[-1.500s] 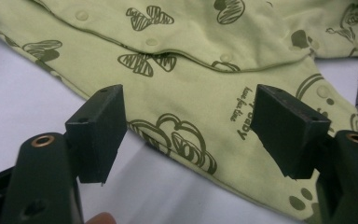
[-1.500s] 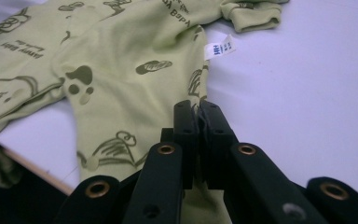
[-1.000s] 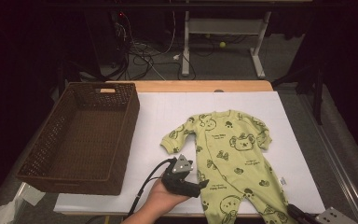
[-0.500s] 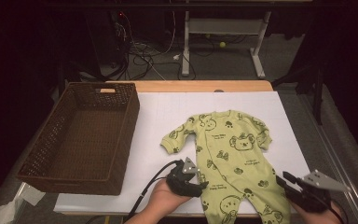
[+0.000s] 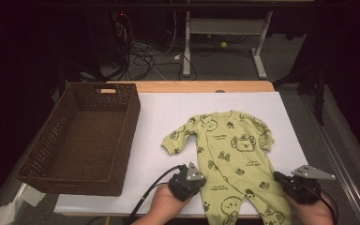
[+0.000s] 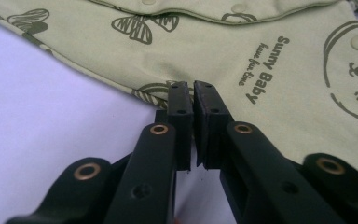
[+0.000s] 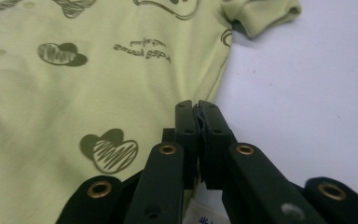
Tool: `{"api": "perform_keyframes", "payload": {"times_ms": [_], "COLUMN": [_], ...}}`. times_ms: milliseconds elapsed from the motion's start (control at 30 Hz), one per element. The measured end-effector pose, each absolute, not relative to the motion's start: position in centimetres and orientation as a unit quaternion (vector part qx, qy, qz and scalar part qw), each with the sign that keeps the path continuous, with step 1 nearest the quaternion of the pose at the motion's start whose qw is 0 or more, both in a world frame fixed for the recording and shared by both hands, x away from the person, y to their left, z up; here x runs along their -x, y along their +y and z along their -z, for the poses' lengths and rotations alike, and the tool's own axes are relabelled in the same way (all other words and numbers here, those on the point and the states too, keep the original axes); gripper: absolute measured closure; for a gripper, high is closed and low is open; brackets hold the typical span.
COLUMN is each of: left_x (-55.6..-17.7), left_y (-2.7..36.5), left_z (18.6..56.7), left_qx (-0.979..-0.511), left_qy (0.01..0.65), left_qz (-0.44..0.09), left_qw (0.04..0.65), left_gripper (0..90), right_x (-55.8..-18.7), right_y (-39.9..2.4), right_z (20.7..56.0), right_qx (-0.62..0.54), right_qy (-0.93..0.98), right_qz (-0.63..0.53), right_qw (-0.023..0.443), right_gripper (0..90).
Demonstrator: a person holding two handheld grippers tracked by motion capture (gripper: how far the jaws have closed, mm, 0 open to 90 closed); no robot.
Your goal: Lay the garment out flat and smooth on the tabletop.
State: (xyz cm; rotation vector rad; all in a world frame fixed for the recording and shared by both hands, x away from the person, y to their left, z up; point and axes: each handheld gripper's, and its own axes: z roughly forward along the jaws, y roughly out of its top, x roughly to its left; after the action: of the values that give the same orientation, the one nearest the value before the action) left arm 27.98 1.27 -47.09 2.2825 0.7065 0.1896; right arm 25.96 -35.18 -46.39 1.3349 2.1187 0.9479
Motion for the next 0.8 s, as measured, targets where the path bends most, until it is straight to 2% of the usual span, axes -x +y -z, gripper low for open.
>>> {"api": "perform_keyframes", "payload": {"times_ms": [333, 400, 500, 567, 633, 800], "left_x": [-28.0, -27.9, -28.0, -28.0, -28.2, -28.9], "left_y": [4.1, 4.1, 4.2, 4.4, 4.6, 4.7], "left_z": [46.1, 46.4, 46.6, 46.6, 46.5, 47.0], "left_qx": [-0.878, -0.877, -0.866, -0.855, -0.843, -0.832], "left_qy": [0.289, 0.29, 0.291, 0.293, 0.291, 0.303], "left_qz": [-0.041, -0.035, -0.027, -0.034, -0.051, -0.082], "left_qw": [0.378, 0.382, 0.405, 0.426, 0.449, 0.458], "left_gripper": [83.2, 80.8, 67.6, 53.7, 42.2, 22.9], "right_x": [-23.0, -22.6, -22.9, -23.5, -24.5, -27.3], "right_y": [-35.3, -35.2, -35.2, -35.3, -35.3, -35.7], "right_z": [45.5, 45.5, 45.3, 45.2, 45.2, 44.9], "right_qx": [-0.47, -0.463, -0.469, -0.473, -0.474, -0.491], "right_qy": [0.77, 0.774, 0.763, 0.757, 0.754, 0.735], "right_qz": [-0.368, -0.367, -0.374, -0.378, -0.376, -0.388], "right_qw": [0.226, 0.229, 0.239, 0.246, 0.255, 0.262], "right_gripper": [88.4, 83.7, 75.6, 70.2, 69.8, 66.4]}}
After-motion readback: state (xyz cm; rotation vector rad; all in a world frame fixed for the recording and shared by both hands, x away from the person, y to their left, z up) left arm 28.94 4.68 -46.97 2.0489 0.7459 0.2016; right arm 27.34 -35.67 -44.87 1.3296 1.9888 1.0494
